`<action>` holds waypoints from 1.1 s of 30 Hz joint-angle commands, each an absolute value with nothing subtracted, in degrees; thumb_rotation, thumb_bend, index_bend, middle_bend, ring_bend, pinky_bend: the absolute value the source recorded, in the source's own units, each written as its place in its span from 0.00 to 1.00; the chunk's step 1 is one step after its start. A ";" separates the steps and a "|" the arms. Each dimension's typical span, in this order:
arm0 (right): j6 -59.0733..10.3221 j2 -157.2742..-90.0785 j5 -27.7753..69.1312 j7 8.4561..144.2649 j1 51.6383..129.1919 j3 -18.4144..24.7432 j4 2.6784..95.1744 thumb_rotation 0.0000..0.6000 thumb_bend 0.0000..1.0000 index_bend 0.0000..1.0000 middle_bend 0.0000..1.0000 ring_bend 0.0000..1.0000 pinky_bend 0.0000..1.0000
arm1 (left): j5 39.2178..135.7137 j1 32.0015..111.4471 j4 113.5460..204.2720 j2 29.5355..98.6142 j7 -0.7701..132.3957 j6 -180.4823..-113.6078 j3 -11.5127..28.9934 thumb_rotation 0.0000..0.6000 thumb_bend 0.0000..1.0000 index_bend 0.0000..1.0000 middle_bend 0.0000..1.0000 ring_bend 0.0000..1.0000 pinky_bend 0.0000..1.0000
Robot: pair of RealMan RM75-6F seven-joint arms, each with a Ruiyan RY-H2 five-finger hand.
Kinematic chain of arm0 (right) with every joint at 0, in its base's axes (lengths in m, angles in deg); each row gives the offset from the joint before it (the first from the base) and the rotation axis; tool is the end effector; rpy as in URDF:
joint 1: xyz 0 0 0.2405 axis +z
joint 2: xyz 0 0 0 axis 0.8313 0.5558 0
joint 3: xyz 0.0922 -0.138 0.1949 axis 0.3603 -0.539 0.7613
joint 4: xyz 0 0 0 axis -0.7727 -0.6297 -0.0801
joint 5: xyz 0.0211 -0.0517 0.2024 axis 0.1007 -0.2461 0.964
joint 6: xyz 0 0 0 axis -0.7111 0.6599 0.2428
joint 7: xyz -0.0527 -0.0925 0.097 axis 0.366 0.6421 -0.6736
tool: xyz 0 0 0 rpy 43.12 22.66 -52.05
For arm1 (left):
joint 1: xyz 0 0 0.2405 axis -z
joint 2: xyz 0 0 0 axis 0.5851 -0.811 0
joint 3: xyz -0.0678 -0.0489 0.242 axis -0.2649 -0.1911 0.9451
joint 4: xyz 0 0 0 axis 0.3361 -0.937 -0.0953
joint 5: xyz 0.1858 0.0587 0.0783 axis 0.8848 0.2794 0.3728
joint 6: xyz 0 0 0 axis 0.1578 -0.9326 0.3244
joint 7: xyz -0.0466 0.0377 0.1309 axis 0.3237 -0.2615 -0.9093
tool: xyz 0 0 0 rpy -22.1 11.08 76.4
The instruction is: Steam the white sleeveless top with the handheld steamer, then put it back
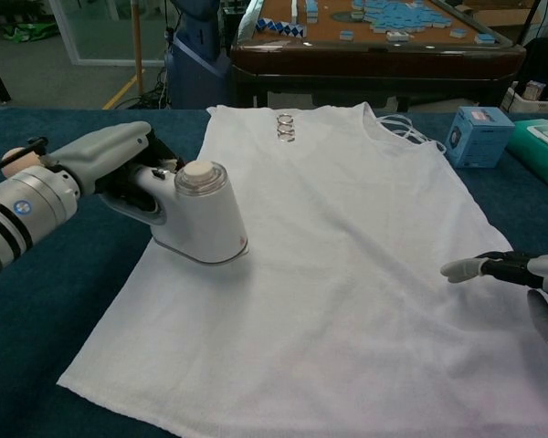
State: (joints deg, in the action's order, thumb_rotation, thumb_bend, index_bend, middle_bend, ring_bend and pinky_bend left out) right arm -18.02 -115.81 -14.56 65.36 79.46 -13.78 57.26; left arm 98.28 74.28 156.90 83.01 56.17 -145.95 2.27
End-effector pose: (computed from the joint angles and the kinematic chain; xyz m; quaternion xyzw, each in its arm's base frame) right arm -0.2803 -0.2142 0.0207 0.7798 -0.4556 0.3038 0.3033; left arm -0.1484 0.3486 -0.0425 -0.6610 -0.3985 -0.4636 0.4351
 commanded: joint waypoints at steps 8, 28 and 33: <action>-17.06 -117.96 -13.96 63.24 80.75 -14.76 54.72 1.00 1.00 0.02 0.13 0.04 0.04 | 96.86 76.47 149.16 88.32 56.43 -144.12 2.15 1.00 0.20 0.87 0.79 0.67 0.77; -17.76 -118.50 -13.25 62.69 81.33 -16.41 54.19 1.00 1.00 0.02 0.13 0.04 0.04 | 101.17 77.71 146.12 93.29 54.77 -145.29 5.27 1.00 0.20 0.87 0.79 0.66 0.77; -18.27 -118.39 -13.07 62.68 81.12 -16.71 54.33 1.00 1.00 0.02 0.13 0.04 0.04 | 102.44 78.91 143.81 95.20 54.35 -144.99 5.60 1.00 0.20 0.87 0.79 0.66 0.77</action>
